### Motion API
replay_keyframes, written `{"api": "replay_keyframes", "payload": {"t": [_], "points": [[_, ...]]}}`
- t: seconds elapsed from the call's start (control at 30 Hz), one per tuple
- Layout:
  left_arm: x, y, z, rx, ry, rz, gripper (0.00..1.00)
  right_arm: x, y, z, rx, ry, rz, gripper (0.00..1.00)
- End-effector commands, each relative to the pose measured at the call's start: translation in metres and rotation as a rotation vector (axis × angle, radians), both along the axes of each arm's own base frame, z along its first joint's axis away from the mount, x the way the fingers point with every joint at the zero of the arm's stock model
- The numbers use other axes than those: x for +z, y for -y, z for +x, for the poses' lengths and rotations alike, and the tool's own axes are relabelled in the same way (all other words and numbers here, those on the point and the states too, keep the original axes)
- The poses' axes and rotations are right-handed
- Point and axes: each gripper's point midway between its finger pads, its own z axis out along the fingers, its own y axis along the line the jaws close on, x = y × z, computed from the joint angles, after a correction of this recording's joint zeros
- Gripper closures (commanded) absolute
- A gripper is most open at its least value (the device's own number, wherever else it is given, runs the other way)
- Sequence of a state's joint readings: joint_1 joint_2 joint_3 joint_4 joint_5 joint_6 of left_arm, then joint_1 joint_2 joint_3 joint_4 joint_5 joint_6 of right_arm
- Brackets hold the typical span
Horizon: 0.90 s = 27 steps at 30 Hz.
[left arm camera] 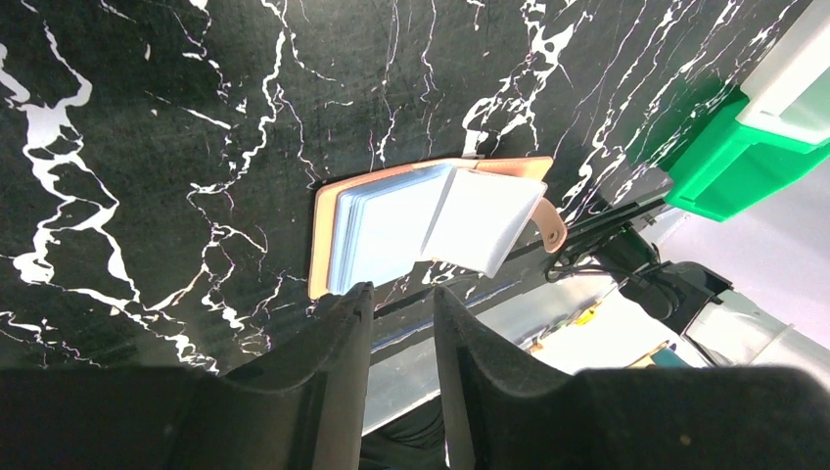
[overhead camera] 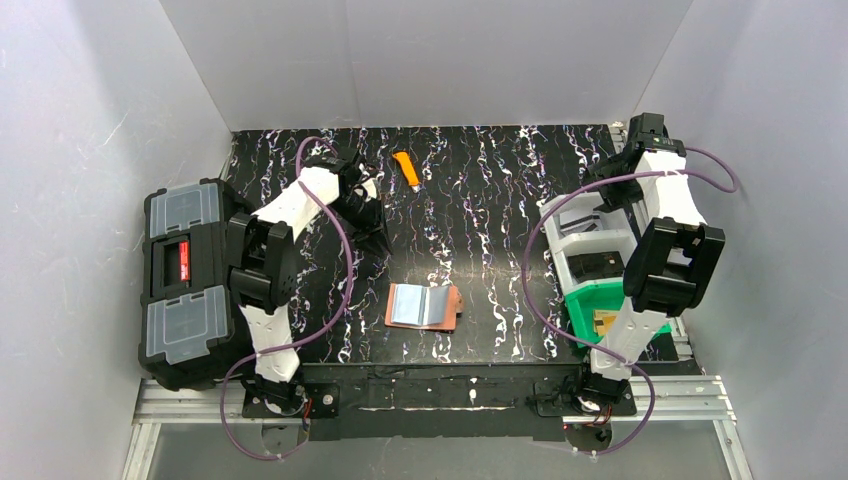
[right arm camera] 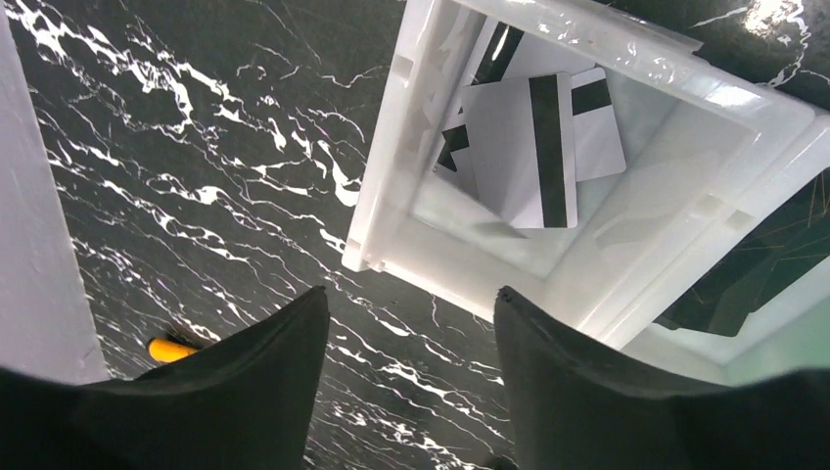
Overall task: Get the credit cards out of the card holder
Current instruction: Place the credit card in the storage box, then remove the credit card from the card holder.
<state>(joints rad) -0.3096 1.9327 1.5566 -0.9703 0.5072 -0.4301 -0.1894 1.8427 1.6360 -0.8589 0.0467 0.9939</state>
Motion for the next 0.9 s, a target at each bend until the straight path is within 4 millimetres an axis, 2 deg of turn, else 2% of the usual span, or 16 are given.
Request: {"api": "replay_keyframes", "payload": {"t": [0.0, 0.13, 0.23, 0.37, 0.47, 0.63, 0.73, 0.8, 0.83, 0.87], "points": [[0.021, -0.001, -0.009, -0.014, 0.045, -0.015, 0.71, 0.027, -0.005, 0.005, 0.005, 0.071, 0.024, 0.27], [0.024, 0.002, -0.010, -0.022, 0.056, -0.020, 0.71, 0.041, -0.008, -0.002, 0.011, 0.088, 0.024, 0.22], [0.025, 0.007, -0.017, -0.049, 0.063, -0.013, 0.71, 0.051, -0.018, -0.015, 0.028, 0.064, 0.029, 0.17], [0.028, 0.011, -0.028, -0.080, 0.090, -0.007, 0.68, 0.052, -0.044, -0.039, 0.088, 0.023, 0.034, 0.13], [0.029, 0.010, -0.036, -0.098, 0.112, 0.004, 0.66, 0.052, -0.073, -0.059, 0.170, 0.019, 0.032, 0.13], [0.027, 0.011, -0.052, -0.121, 0.134, 0.024, 0.65, 0.041, -0.141, -0.103, 0.390, -0.010, 0.006, 0.14], [0.019, 0.013, -0.066, -0.103, 0.117, 0.026, 0.65, 0.031, -0.183, -0.131, 0.538, -0.011, 0.003, 0.17], [0.003, 0.005, -0.085, -0.045, 0.133, 0.058, 0.65, 0.019, -0.232, -0.162, 0.734, 0.021, -0.023, 0.22], [-0.010, -0.001, -0.097, -0.006, 0.134, 0.060, 0.65, 0.004, -0.262, -0.182, 0.849, 0.031, -0.012, 0.29], [-0.016, -0.004, -0.098, 0.022, 0.162, 0.064, 0.65, -0.006, -0.280, -0.195, 0.916, 0.039, -0.002, 0.35]]}}
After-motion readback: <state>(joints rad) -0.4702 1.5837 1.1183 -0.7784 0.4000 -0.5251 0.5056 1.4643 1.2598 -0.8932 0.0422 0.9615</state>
